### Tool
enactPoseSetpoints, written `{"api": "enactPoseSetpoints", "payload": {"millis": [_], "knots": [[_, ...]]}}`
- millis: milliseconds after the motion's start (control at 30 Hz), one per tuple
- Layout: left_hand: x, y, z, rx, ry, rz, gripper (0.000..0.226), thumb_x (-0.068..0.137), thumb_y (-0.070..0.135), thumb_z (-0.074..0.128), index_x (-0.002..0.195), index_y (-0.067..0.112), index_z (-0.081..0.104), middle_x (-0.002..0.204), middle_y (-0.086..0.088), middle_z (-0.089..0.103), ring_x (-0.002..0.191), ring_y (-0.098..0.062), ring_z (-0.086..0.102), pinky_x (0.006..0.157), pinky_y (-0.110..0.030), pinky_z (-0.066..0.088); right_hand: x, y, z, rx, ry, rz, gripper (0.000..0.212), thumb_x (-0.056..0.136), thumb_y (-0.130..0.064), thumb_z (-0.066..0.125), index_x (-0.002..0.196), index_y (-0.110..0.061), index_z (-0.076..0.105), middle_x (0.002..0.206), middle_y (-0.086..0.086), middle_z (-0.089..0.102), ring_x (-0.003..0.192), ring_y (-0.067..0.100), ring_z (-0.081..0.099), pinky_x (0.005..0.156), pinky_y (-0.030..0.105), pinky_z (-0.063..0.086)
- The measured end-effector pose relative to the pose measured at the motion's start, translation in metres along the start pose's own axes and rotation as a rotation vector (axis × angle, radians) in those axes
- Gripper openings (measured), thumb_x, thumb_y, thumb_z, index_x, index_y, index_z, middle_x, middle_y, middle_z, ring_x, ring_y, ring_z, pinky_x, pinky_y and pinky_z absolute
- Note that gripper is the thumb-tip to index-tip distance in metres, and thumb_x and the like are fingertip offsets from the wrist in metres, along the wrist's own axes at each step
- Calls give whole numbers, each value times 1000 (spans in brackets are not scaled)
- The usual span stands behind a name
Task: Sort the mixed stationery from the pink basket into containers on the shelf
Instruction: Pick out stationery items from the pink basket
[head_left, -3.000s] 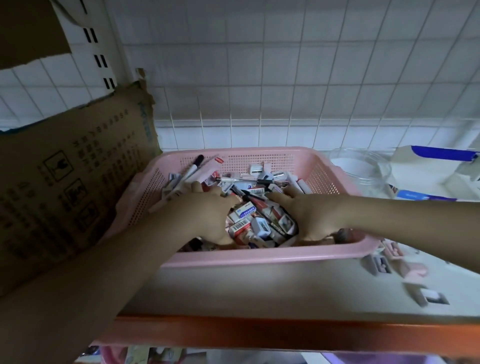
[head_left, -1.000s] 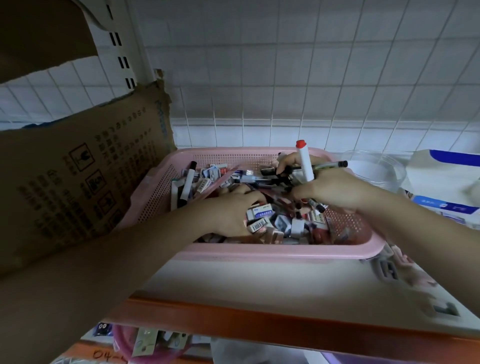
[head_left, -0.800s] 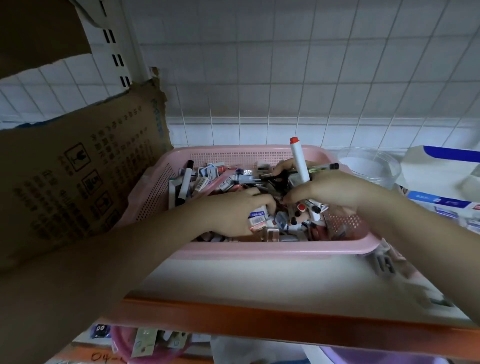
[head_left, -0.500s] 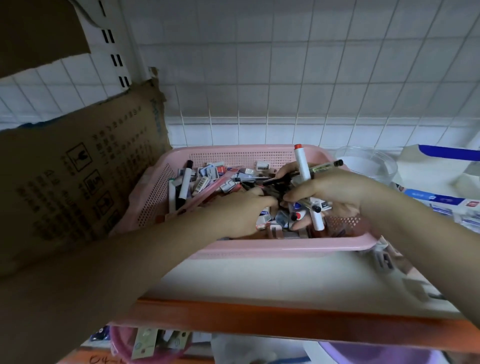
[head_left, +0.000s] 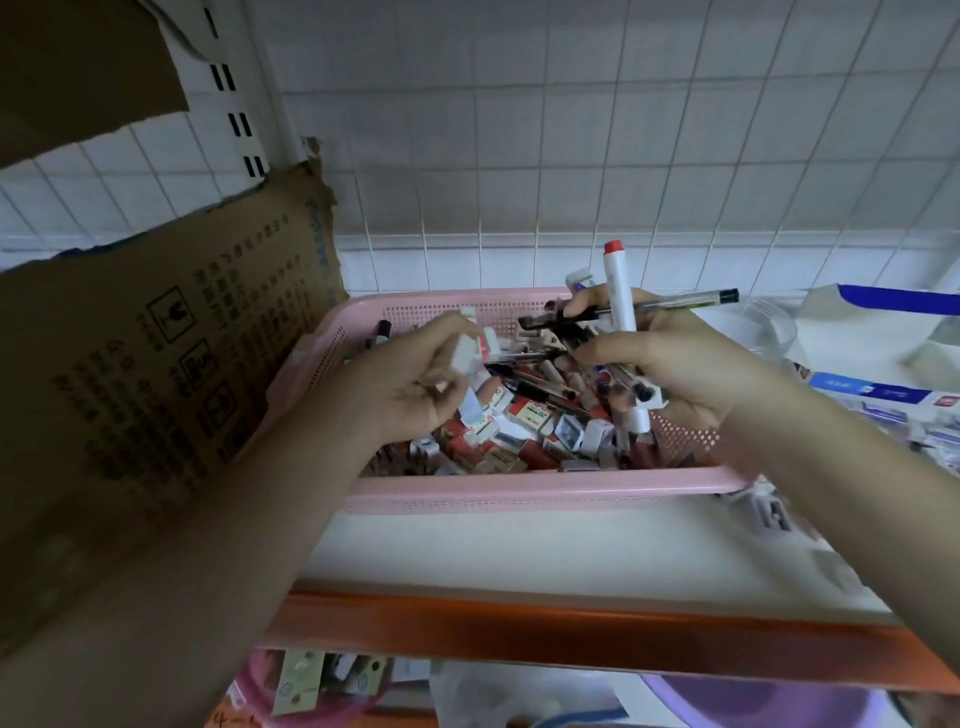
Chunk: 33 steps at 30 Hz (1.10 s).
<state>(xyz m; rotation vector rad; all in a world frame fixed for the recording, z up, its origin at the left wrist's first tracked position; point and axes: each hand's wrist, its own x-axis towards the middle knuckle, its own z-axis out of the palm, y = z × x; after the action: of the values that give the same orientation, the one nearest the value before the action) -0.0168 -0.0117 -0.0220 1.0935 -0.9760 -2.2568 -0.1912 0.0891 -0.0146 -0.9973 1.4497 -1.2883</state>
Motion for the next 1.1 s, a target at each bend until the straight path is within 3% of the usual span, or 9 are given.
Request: {"api": "enactPoseSetpoints", "payload": {"millis": [133, 200, 333, 400, 500, 567, 733, 867, 1100], "knots": [[-30, -6, 9, -240, -83, 271, 55, 89, 11, 48, 38, 3, 65, 50, -16, 62, 70, -31, 61, 91, -22, 47, -3, 1, 10, 67, -15, -17, 31, 81, 13, 57, 92, -16, 62, 66, 7, 53, 45, 9, 55, 37, 18, 39], [-42, -10, 15, -198, -84, 370, 61, 93, 13, 41, 37, 5, 64, 45, -10, 62, 71, -32, 58, 98, -24, 42, -4, -1, 14, 218, -32, 73, 28, 82, 11, 56, 91, -15, 61, 68, 10, 52, 57, 13, 56, 35, 15, 37], [-35, -11, 17, -196, 58, 318, 23, 101, 3, 35, 86, 15, 47, 78, 10, 51, 49, 13, 57, 52, -1, 43, -1, -7, 21, 566, 76, 144, 31, 84, 14, 46, 82, -15, 56, 73, 12, 51, 69, 21, 53, 32, 11, 32], [-21, -7, 12, -144, 52, 164, 4, 94, 13, 53, 95, 9, 51, 91, -2, 56, 77, 1, 63, 36, -6, 38, 0, -7, 23, 489, 145, 60, 32, 83, 14, 45, 75, -16, 53, 58, 4, 49, 55, 17, 49, 33, 12, 33], [-12, -8, 8, 3, 148, 112, 16, 82, 23, 63, 83, 9, 57, 74, -6, 58, 68, -17, 61, 52, -12, 49, -2, 2, 17, -130, 181, -142, 26, 80, 9, 55, 73, -16, 55, 54, -5, 50, 46, 11, 46, 35, 13, 35], [-9, -9, 12, 162, 271, 232, 11, 80, 21, 62, 76, 12, 58, 72, -6, 60, 68, -17, 60, 54, -19, 49, 1, 11, 12, -586, 136, -293, 22, 78, 5, 61, 77, -17, 59, 77, -1, 54, 55, 4, 53, 43, 7, 38], [-19, -13, 21, 342, 385, 426, 17, 78, 23, 62, 95, 23, 64, 99, -6, 65, 100, -26, 61, 81, -39, 51, 7, 29, 3, -1050, 36, -471, 27, 66, 7, 63, 82, -15, 64, 90, -4, 47, 89, 19, 50, 69, 17, 40], [-24, -15, 28, 293, 318, 499, 7, 83, 18, 57, 78, 15, 61, 53, 6, 58, 73, -19, 59, 61, -26, 45, 11, 32, 0, -975, 70, -498, 27, 68, 8, 60, 80, -16, 66, 93, 7, 53, 91, 22, 52, 78, 29, 42], [-15, -14, 24, -63, 136, 292, 14, 85, 20, 52, 75, 9, 51, 61, -4, 53, 52, -13, 53, 36, -13, 37, 13, 21, 1, -599, 179, -435, 23, 72, 3, 60, 64, -17, 54, 79, -7, 47, 63, 2, 46, 55, 12, 34]]}}
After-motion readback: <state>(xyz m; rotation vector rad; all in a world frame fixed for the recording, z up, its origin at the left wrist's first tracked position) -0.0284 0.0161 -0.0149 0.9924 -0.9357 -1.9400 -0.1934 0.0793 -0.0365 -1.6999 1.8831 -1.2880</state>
